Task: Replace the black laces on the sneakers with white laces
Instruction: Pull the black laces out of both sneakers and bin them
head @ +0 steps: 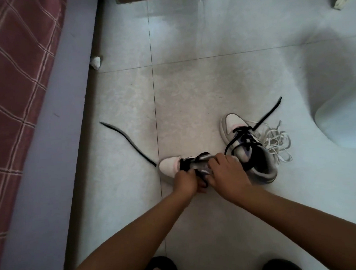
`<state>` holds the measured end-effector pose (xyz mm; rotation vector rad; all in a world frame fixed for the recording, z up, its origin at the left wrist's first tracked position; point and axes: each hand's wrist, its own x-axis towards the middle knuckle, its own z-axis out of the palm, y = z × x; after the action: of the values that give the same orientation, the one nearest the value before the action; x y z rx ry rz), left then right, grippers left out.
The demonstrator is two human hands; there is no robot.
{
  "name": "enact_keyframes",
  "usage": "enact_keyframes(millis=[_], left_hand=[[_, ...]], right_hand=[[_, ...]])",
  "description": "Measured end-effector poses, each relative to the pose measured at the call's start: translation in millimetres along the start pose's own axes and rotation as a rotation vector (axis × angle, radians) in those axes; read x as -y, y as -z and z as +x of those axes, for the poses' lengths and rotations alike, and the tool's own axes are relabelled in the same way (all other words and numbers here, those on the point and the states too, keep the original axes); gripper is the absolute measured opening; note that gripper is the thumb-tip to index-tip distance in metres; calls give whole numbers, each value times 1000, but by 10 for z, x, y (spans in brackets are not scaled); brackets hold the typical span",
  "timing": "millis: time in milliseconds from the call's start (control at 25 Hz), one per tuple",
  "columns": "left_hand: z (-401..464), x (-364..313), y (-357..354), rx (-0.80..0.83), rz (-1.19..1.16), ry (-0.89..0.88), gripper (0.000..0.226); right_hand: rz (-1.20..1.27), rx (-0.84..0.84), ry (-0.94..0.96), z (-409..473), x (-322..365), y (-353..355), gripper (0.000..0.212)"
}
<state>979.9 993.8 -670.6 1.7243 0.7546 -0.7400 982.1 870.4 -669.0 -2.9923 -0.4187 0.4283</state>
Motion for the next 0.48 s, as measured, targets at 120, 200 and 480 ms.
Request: enact_keyframes(millis=[120, 200, 480], left_hand=[[-183, 160, -58, 317, -12, -32, 20], [-191, 271, 79, 480, 253, -137, 19], [69, 335, 403, -368, 913, -980, 38]], right_hand=[[3, 55, 89, 86, -212, -20, 34], [26, 104, 229, 137, -295, -34, 32], [-145, -258, 318, 167, -288, 64, 31]])
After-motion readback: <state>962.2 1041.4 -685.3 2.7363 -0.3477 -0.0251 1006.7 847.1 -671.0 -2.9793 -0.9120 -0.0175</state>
